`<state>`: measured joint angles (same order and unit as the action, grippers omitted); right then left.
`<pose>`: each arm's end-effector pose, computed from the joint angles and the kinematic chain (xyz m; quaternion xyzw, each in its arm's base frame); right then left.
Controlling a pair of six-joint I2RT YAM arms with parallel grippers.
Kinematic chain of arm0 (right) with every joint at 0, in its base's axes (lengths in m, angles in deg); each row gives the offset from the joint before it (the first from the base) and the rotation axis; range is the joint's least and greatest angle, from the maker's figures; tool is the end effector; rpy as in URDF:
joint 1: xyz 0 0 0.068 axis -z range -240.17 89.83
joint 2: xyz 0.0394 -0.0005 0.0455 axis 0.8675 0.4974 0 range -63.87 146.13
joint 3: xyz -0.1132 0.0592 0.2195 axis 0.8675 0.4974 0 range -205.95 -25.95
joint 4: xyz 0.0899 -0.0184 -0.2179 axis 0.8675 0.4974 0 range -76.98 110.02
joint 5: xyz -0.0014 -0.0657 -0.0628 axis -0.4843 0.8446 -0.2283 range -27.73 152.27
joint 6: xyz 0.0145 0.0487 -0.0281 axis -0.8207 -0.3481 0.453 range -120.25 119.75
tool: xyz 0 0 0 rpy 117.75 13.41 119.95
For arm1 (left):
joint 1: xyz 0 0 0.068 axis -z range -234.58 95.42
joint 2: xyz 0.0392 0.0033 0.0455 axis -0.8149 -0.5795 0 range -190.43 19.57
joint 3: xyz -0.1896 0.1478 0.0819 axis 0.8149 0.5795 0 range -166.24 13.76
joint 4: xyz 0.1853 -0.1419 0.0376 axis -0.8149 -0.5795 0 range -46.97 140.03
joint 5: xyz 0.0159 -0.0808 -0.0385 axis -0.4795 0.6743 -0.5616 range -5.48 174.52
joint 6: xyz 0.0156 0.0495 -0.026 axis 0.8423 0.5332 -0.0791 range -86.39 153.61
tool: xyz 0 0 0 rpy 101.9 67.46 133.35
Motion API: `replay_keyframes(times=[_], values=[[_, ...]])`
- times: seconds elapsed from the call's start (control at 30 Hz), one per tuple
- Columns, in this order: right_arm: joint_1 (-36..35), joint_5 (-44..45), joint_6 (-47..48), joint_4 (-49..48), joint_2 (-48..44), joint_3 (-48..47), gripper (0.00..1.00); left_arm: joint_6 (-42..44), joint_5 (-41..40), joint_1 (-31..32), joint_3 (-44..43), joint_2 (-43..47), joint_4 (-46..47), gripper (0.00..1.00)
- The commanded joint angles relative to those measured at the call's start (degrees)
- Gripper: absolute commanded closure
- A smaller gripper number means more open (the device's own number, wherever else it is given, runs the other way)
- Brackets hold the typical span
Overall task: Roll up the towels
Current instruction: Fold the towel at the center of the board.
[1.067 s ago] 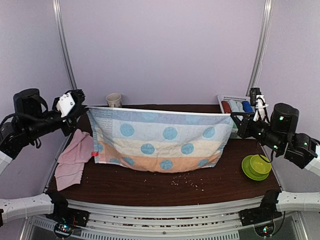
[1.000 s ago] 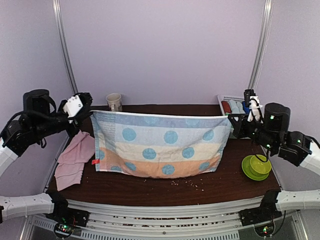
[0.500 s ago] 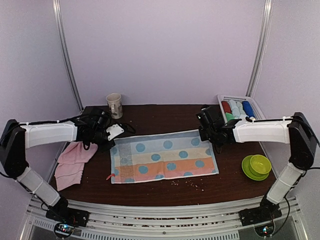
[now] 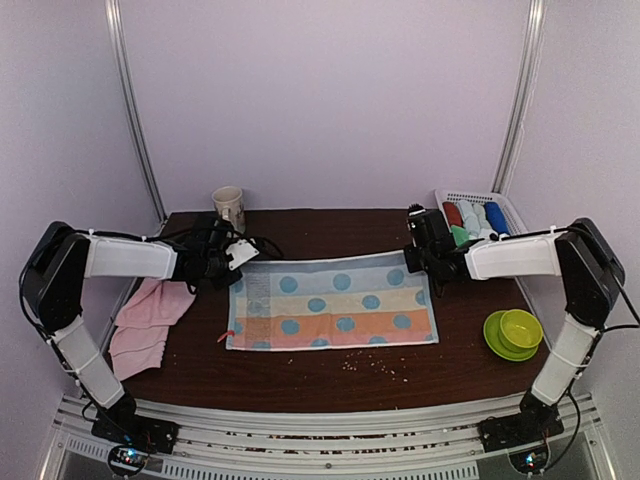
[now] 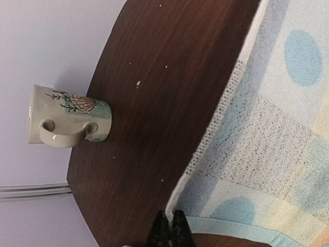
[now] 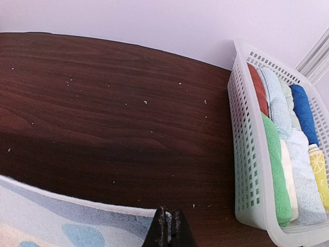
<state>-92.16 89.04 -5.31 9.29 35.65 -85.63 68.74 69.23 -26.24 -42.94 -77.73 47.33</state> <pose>0.3119 0.1729 0.1954 -0.0999 0.8678 -0.0555 0.4835 0.3033 -0.1512 0.1813 0.4338 0.8016 0.1452 0.3850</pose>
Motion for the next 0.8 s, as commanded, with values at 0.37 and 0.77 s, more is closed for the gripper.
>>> replay_keyframes(times=[0.37,0.77], values=[[0.85,-17.65,3.5,-5.65,-16.7,15.61,1.0,6.98,12.07,-0.58,8.89,13.02,5.51,1.0],[0.78,-14.86,0.01,1.18,-24.11,21.94,1.0,11.01,20.69,-0.65,17.19,24.21,0.72,1.0]])
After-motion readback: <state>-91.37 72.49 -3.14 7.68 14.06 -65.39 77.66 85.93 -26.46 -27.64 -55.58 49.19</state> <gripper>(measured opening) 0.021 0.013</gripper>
